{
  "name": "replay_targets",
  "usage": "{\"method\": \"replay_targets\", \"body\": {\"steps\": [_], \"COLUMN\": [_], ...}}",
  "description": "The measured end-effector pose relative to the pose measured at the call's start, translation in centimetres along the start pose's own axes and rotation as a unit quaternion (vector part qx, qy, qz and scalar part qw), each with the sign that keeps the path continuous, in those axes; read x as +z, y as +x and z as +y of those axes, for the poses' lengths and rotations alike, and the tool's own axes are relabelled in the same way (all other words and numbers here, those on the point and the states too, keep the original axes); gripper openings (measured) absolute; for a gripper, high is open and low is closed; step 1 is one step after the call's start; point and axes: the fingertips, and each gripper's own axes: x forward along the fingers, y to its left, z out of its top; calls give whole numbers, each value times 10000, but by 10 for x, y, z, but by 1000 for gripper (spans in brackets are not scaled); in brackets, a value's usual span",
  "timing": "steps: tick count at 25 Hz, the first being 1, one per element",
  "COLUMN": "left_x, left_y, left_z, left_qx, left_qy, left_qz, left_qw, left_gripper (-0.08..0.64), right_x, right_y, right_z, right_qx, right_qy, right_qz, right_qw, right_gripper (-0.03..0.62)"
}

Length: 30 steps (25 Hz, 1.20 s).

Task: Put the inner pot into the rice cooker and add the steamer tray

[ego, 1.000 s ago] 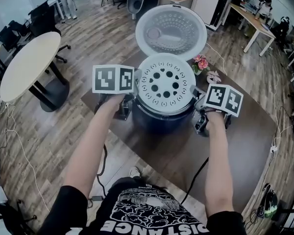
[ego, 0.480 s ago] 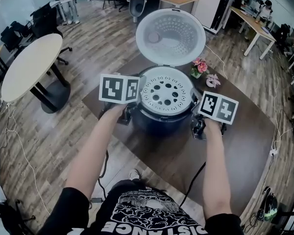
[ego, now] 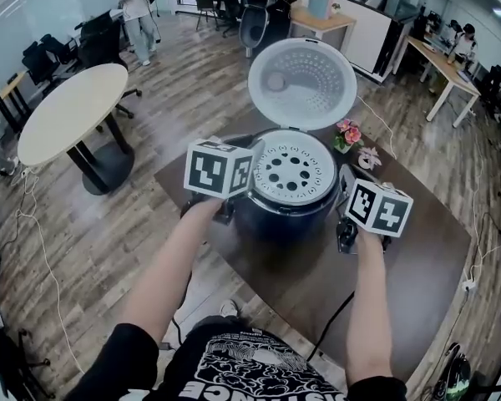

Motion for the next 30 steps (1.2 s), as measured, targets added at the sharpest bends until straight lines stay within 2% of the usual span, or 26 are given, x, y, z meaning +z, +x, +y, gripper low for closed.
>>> {"method": "replay_targets", "body": {"steps": [2, 10, 18, 24, 30], "left_x": [3, -10, -17, -26, -22], "left_y": [-6, -18, -39, -40, -46], "left_z": [-5, -36, -40, -50, -47], "left_qx": [-1, -55, 148, 151, 217], "left_qy": [68, 313, 255, 263, 304], "left_qz": [-101, -392, -721, -834, -883], "left_qw": [9999, 9987, 9970, 9961, 9954], "left_gripper": [95, 95, 55, 7, 6], "right_x": [4, 1, -3, -9, -5], "right_y": [-6, -41, -65, -83, -86], "right_z": [2, 0, -2, -14, -11], "right_qx": [-1, 13, -84, -159, -103], "right_qy": [-130, -602, -815, -992, -1119], "right_qz": [-81, -558, -876, -1001, -1090], "right_qw": [9999, 9966, 9928, 9899, 9877], "right_gripper": [1, 0, -2, -2, -2]}}
